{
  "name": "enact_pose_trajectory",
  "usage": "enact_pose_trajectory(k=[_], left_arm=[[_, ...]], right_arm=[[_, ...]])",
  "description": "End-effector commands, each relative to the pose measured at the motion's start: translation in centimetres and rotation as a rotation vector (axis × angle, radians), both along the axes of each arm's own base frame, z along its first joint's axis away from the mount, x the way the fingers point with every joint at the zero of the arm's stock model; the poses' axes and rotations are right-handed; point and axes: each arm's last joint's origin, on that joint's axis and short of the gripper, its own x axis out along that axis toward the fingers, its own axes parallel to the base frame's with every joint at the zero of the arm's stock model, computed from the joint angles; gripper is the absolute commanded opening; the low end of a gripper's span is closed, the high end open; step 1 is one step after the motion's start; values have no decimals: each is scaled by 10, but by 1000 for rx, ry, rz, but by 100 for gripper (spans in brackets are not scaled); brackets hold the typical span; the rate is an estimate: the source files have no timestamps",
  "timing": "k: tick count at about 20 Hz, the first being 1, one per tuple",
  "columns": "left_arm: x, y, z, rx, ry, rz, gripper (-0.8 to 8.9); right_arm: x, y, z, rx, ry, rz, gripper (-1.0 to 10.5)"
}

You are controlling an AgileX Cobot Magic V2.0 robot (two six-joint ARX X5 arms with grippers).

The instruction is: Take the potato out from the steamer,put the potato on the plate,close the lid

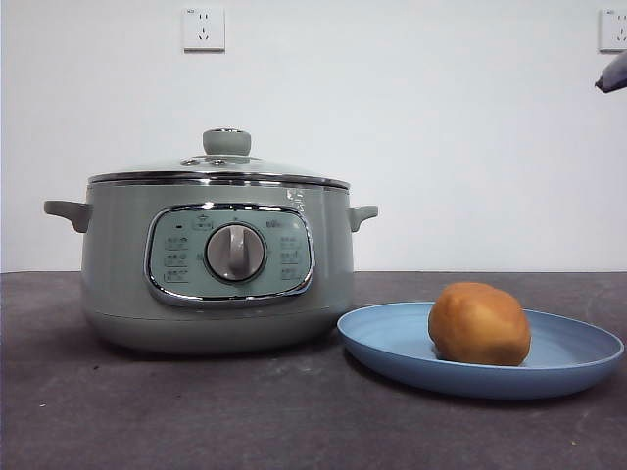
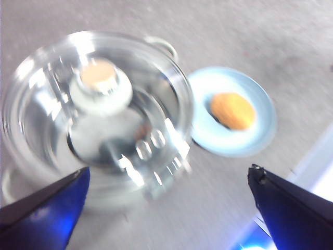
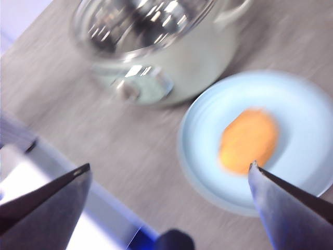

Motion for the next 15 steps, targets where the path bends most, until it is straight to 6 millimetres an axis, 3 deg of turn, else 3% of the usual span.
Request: enact_pose_trajectory(k=[1, 2, 4, 15], left_arm=[[-17, 7, 4, -2, 24, 0, 166], [-21, 9, 4, 2, 31, 0, 35], [-28, 12, 5, 6, 42, 0, -7], [-28, 12, 5, 9, 43, 2, -4]], right_arm=[[-3, -1, -2, 3, 51, -4, 473], [-4, -1, -4, -6, 69, -4, 364], [-6, -2, -6, -26, 100, -8, -28], [-7, -3, -7, -33, 109, -12, 0]])
